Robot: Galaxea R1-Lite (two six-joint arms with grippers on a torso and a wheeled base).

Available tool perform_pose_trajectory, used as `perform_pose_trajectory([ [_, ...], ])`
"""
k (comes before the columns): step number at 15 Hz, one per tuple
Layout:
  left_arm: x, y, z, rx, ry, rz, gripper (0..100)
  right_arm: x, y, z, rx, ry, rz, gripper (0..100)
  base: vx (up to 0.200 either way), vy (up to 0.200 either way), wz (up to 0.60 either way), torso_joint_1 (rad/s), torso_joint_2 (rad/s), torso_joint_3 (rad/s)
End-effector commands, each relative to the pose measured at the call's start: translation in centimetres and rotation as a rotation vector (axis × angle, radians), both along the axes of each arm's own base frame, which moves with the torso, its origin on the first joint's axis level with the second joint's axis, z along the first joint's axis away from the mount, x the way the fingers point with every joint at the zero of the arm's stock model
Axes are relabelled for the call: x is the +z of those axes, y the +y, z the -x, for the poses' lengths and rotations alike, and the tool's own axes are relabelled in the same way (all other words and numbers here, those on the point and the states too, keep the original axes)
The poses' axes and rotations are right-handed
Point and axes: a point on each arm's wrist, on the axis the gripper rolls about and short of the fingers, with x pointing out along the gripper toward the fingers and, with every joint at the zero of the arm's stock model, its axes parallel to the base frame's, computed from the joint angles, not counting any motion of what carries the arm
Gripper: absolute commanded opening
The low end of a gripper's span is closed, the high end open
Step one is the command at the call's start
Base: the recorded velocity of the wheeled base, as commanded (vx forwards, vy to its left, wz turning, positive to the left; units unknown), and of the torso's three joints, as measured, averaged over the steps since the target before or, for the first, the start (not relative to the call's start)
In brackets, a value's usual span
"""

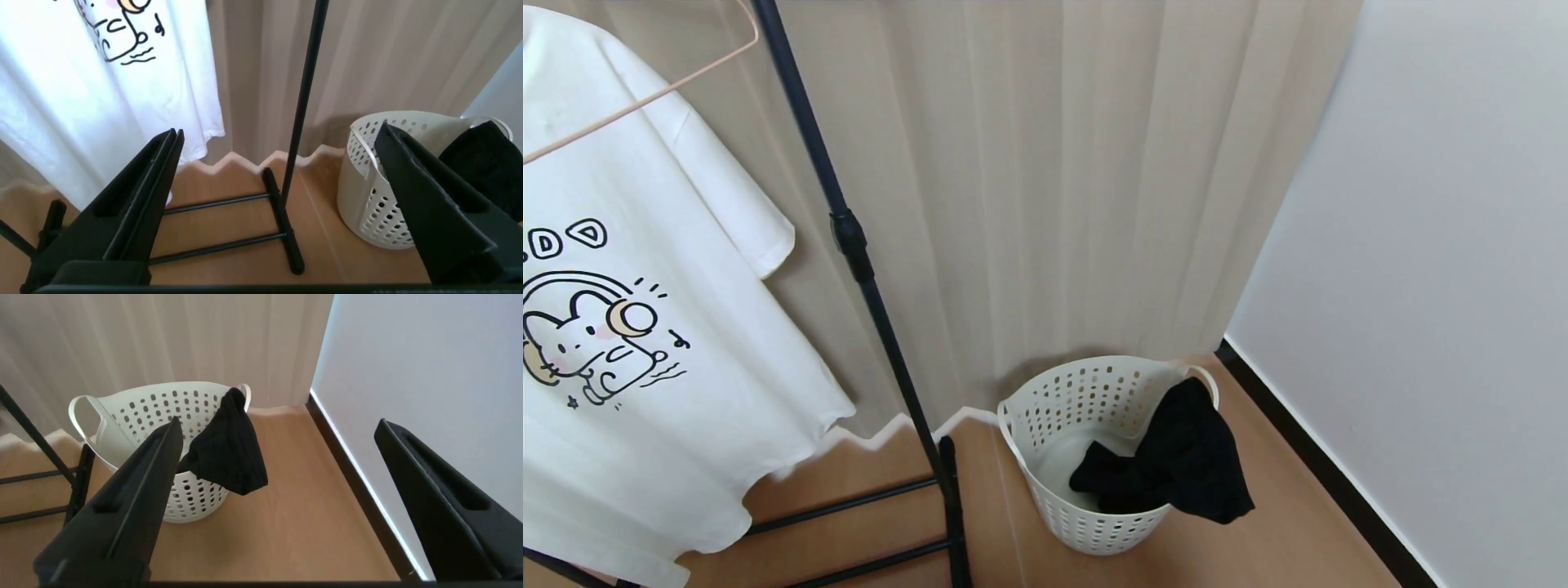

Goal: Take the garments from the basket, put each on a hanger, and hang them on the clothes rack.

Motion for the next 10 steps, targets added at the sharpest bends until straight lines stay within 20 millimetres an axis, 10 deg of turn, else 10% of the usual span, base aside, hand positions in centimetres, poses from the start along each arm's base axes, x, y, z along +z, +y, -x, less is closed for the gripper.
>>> perform_pose_trajectory([
  [1, 0.0, 0.0, -0.01, 0.0, 0.001, 0.001, 100, 0.0, 0.0, -0.01, 0.001, 0.001, 0.001, 100, 0.0, 0.0, 0.0, 0.002, 0.0, -0.203],
  [10, 0.02, 0.0, -0.01, 0.002, 0.0, 0.001, 100, 0.0, 0.0, -0.01, 0.001, 0.001, -0.001, 100, 0.0, 0.0, 0.0, 0.004, 0.0, -0.199],
])
